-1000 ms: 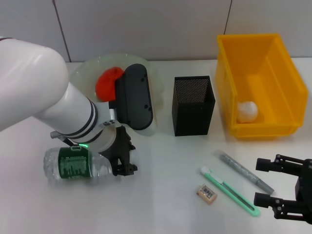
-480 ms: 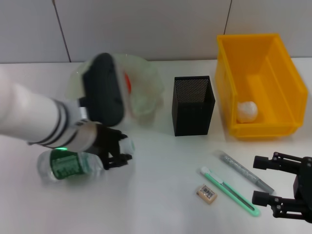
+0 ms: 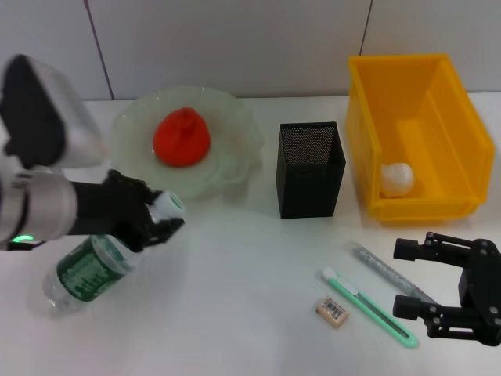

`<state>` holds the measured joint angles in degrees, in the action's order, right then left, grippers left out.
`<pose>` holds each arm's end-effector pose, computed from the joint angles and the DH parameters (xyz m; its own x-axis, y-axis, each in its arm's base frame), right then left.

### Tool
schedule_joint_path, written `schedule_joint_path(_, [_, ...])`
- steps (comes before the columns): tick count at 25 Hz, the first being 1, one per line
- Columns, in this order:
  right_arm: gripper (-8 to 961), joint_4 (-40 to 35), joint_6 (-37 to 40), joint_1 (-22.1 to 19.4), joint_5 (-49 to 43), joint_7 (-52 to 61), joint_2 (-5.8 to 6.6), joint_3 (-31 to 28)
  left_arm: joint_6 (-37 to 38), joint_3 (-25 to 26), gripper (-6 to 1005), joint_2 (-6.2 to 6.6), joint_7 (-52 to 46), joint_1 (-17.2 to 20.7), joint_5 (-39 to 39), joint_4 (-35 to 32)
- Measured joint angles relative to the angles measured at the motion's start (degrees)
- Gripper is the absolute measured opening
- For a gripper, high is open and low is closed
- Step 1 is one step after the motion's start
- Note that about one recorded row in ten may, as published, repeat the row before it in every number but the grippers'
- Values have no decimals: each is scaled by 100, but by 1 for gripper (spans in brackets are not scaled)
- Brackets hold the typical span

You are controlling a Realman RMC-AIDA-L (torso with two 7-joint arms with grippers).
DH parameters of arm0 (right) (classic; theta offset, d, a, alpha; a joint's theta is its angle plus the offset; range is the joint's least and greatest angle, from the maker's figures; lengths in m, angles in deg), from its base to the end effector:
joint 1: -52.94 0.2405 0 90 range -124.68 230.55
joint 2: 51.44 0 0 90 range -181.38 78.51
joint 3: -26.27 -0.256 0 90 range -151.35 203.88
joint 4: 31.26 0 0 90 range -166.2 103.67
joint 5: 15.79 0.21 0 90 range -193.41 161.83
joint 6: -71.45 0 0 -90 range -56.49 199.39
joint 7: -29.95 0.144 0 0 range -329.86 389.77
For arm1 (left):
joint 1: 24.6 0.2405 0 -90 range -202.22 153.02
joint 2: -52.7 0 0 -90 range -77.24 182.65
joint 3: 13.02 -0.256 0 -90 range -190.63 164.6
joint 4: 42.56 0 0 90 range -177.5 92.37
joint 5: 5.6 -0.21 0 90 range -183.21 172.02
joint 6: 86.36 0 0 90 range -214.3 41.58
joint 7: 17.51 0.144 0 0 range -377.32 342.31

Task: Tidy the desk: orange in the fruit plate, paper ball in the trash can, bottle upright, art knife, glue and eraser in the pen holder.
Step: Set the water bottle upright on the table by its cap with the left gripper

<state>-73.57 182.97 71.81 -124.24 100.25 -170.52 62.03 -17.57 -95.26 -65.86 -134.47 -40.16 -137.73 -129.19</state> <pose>0.2776 0.2498 0.0336 0.7186 -0.2047 -0.6646 -0.3250 -0.9438 -0.0607 -0.2045 0.3346 0.0115 0.9600 0.2800 -0.0030 0.2428 -0.8374 -0.4898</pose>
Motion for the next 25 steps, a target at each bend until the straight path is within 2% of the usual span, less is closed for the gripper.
schedule_joint_path(8, [756,75,-30,85,0,0,-1,0,124,999,480,15,751,475,1541,140])
schedule_joint_path(15, [755,207,-43,180,0,2,2,1,172,1222,493,2,896,471,1851,527])
schedule_joint_path(20, [753,239,-58,221,0,1,-1,1,183,1619,502,9,1376,404,2737,1129])
schedule_joint_path(25, [752,250,-61,284,0,0,-1,1,208,1787,512,9,1675,447,3173,1212])
